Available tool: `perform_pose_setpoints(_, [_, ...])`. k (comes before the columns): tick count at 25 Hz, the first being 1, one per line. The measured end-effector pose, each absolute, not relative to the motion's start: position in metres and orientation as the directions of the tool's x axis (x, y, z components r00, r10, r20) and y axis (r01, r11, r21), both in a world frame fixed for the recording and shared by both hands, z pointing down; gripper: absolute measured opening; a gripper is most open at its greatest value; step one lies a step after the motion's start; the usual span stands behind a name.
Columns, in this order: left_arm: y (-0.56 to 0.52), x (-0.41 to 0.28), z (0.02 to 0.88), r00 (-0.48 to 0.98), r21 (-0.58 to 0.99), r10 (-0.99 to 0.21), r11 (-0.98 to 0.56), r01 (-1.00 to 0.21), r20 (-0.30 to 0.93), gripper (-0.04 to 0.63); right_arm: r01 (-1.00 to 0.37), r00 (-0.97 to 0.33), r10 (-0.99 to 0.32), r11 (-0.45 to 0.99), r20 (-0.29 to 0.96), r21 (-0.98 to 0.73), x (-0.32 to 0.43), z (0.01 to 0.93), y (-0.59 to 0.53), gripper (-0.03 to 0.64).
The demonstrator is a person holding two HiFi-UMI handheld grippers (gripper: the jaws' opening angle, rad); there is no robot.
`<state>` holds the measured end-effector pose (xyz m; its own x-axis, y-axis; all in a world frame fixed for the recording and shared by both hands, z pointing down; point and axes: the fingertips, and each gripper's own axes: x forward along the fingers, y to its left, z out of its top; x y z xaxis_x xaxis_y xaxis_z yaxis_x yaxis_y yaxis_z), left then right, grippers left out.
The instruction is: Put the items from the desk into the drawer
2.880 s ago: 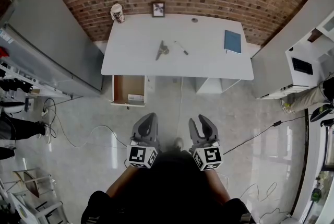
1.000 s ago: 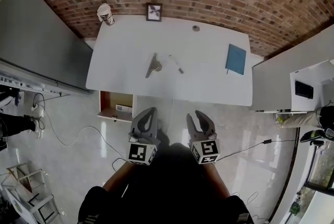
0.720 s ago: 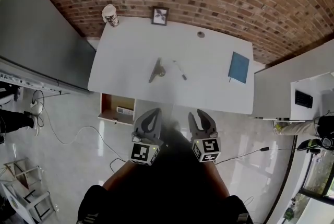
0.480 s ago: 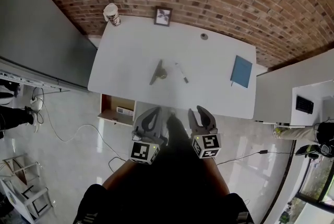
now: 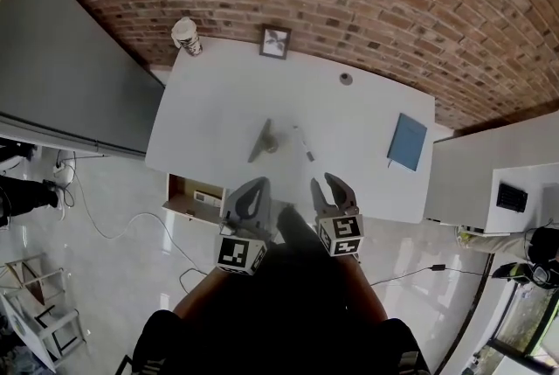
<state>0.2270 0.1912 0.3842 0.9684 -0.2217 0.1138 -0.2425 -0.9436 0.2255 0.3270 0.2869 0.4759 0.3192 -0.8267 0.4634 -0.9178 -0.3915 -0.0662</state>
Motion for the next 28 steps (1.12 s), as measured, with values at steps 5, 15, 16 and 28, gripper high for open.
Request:
perform_pose_setpoints(5, [0.177, 0.254, 0.393, 0.957, 0.234, -0.253, -0.93, -0.281, 0.143, 0.002, -0.937, 0.239, -0.79, -0.341, 0.564, -0.081, 0.352, 0.521, 0.265, 0.11])
perform_pose_setpoints(15, [0.159, 0.29, 0.405, 0.934, 0.251, -0.3, -0.905, -0.342, 0.192, 0.002, -0.943, 0.104, -0.595, -0.314, 0.797, -0.112, 0.394, 0.65, 0.254, 0.117])
perform_pose_setpoints(16, [0.158, 0.293, 0.407, 0.932, 0.253, -0.303, -0.903, -0.347, 0.199, 0.003, -0.944, 0.088, -0.576, -0.309, 0.813, -0.117, 0.396, 0.661, 0.254, 0.117])
perform_pose_setpoints(28, [0.143, 0.307, 0.426, 0.89, 0.262, -0.374, -0.86, -0.438, 0.26, 0.003, -0.95, -0.043, -0.424, -0.264, 0.905, -0.169, 0.402, 0.74, 0.258, 0.117])
